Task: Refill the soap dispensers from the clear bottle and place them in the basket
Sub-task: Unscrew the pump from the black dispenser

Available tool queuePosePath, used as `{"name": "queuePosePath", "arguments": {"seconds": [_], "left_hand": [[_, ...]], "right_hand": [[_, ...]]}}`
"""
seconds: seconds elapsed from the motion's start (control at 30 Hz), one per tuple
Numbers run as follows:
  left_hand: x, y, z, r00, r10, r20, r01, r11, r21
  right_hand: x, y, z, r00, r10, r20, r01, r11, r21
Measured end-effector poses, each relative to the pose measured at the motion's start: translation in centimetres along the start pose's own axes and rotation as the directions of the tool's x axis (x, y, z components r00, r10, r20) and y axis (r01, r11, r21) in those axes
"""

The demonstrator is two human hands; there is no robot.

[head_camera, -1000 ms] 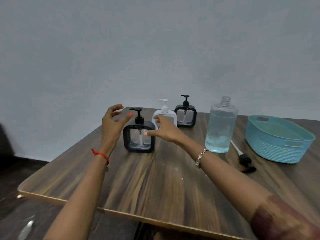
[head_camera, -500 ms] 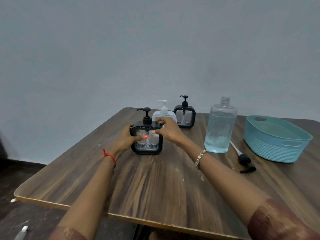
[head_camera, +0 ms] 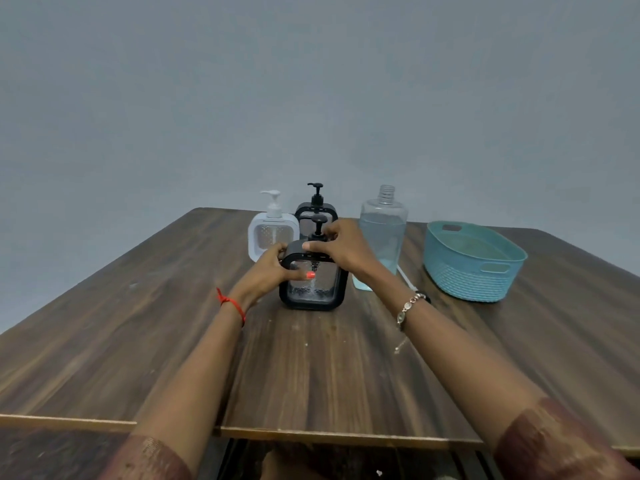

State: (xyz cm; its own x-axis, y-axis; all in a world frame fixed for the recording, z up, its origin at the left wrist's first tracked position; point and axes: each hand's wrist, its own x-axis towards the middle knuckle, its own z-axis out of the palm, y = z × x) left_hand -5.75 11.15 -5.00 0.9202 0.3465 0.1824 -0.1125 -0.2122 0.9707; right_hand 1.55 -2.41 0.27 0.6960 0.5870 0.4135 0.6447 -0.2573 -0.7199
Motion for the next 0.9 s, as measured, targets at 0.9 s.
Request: {"name": "queuePosePath", "arguments": {"seconds": [0.9], "left_hand": [[0.2, -1.0, 0.6, 0.986, -0.049, 0.157, 0.060, 0.996, -0.064]], "right_hand": [[1.2, 2.5, -4.2, 0.880, -0.081, 0.469, -0.076, 0.949, 0.307]]}}
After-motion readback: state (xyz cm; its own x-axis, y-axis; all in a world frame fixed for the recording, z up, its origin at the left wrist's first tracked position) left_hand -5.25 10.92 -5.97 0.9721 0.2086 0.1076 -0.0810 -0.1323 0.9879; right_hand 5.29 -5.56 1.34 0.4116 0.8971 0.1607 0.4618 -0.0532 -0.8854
